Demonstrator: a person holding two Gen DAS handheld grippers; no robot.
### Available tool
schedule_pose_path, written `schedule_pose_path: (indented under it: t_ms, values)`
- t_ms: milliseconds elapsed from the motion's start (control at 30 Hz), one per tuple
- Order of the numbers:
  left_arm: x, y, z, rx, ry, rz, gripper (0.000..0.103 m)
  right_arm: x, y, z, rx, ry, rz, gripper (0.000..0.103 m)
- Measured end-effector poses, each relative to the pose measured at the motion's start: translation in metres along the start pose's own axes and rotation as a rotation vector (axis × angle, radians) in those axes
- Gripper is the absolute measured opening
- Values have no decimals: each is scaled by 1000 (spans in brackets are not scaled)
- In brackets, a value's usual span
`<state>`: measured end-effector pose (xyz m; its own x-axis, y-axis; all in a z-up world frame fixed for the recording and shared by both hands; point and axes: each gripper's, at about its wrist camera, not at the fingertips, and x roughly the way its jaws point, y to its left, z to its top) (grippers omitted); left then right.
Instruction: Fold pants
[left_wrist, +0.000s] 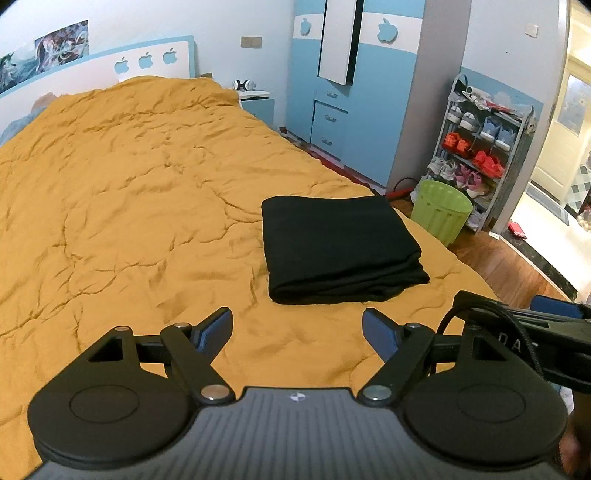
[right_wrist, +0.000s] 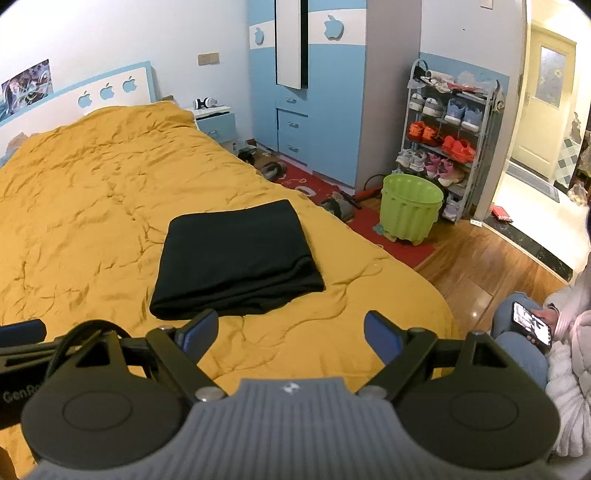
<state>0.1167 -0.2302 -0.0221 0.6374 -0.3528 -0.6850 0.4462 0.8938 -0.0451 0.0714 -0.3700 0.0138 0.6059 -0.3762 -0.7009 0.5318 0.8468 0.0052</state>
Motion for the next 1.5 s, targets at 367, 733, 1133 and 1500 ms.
schedule_pose_path:
  t_ms: [367,733,1133,1500]
  values:
    - [-2,-1,-2,-4,-4,-3,93,-2,0,-1,-1,-7,-10,82]
    - [-3,-1,-2,-4,-5,-4,93,-1,0,0,-2,-7,-9,82]
    - [-3,-1,-2,-5,-5,-3,93,-3,0,-1,0,-6,-10,82]
    - [-5,-4,-6,-6,-1,-3,93,-10,-5,-7,2,-2,-15,82]
